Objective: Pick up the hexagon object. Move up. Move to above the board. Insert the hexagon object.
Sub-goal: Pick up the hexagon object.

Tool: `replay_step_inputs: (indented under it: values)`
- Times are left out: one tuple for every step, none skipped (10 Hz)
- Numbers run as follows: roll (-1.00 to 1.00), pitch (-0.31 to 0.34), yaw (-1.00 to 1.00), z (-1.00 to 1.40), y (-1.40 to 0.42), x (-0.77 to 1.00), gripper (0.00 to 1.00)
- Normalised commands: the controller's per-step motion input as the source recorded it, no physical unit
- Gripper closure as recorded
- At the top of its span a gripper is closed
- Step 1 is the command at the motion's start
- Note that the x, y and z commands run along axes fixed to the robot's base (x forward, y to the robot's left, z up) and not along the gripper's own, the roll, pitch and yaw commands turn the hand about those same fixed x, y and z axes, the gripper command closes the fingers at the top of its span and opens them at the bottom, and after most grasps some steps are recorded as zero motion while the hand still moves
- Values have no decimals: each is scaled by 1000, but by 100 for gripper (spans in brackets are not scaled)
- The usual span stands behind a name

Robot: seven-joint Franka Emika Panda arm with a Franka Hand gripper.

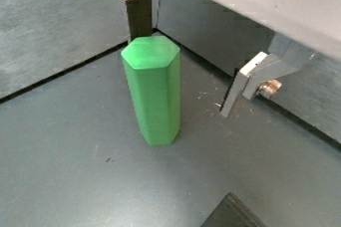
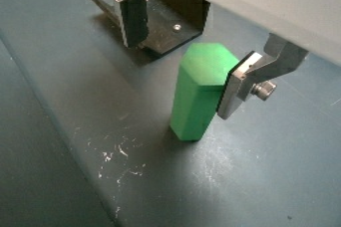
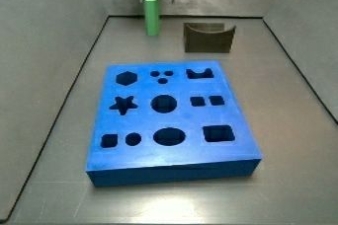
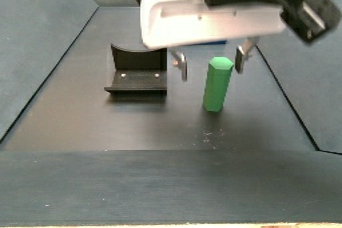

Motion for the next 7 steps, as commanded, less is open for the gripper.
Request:
replay_step_inputs:
  values:
    - [217,0,0,-380,-169,-360,0]
    - [237,0,0,-366,-266,-420,0]
    - [0,-51,0,0,0,-57,0]
    - [0,0,0,-66,0,0,0]
    - [34,-166,0,-906,-114,-383,0]
    - [29,-46,0,-943,-126,-389,0]
    - [0,0,0,0,0,-31,0]
